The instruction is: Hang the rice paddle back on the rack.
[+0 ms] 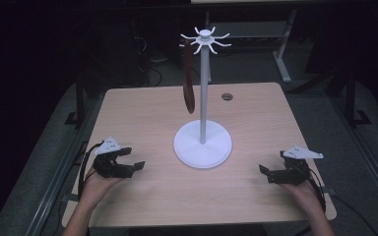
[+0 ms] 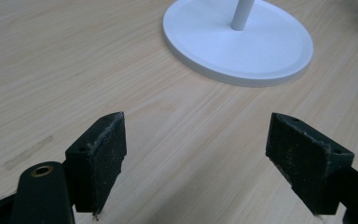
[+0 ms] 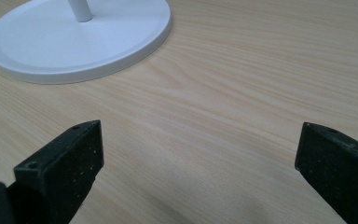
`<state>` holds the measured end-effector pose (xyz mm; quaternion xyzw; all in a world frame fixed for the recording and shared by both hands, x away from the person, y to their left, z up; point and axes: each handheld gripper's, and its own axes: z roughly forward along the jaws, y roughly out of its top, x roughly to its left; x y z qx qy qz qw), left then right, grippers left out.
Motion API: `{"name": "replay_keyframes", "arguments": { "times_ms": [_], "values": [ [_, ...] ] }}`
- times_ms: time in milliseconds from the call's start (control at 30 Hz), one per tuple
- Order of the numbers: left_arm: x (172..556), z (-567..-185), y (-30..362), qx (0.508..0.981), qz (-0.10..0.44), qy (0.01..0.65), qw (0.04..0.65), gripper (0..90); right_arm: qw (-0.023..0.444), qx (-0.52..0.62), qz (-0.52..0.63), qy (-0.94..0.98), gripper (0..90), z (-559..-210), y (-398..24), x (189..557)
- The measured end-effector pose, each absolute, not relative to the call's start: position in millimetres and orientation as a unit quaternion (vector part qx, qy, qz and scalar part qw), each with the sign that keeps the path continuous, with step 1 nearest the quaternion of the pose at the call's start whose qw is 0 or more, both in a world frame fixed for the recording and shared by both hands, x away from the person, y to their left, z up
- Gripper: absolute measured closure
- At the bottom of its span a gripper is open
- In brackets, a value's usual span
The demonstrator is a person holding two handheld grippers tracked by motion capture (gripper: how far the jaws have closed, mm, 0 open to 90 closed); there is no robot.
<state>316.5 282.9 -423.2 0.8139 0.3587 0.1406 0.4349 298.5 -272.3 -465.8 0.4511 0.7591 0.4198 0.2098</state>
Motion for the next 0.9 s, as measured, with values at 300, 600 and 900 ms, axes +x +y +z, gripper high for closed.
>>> {"name": "replay_keyframes", "arguments": {
  "times_ms": [300,600,900],
  "values": [
    [315,-440,287,0.824,0.152,0.353,0.416,19.6,0.209,0.449,0.42,0.76,0.7,-465,-270,298],
    [314,-447,289,0.834,0.152,0.349,0.401,15.9,0.21,0.444,0.419,0.764,0.7,-466,-268,298],
    [314,-447,291,0.833,0.153,0.352,0.399,15.4,0.21,0.443,0.421,0.763,0.7,-466,-269,298]
  ]
}}
